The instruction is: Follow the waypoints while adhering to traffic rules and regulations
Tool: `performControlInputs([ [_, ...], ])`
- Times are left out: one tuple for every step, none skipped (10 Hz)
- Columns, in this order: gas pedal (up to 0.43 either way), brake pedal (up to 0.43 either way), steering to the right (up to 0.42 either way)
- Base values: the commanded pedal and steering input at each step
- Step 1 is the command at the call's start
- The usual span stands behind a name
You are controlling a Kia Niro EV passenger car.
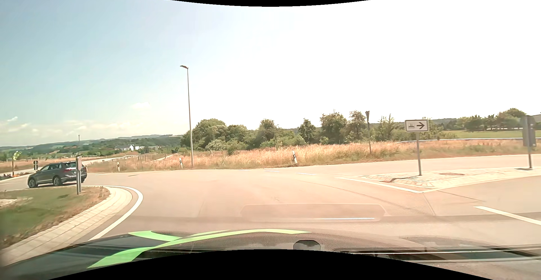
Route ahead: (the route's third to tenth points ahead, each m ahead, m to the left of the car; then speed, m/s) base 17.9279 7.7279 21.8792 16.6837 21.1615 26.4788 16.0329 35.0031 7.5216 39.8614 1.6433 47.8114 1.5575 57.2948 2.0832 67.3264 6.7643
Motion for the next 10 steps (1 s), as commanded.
performControlInputs([
  [0.059, 0.0, -0.168],
  [0.047, 0.0, -0.184],
  [0.047, 0.0, -0.192],
  [0.047, 0.0, -0.197],
  [0.047, 0.0, -0.198],
  [0.047, 0.0, -0.198],
  [0.047, 0.0, -0.201],
  [0.047, 0.0, -0.207],
  [0.047, 0.0, -0.213],
  [0.047, 0.0, -0.221],
])
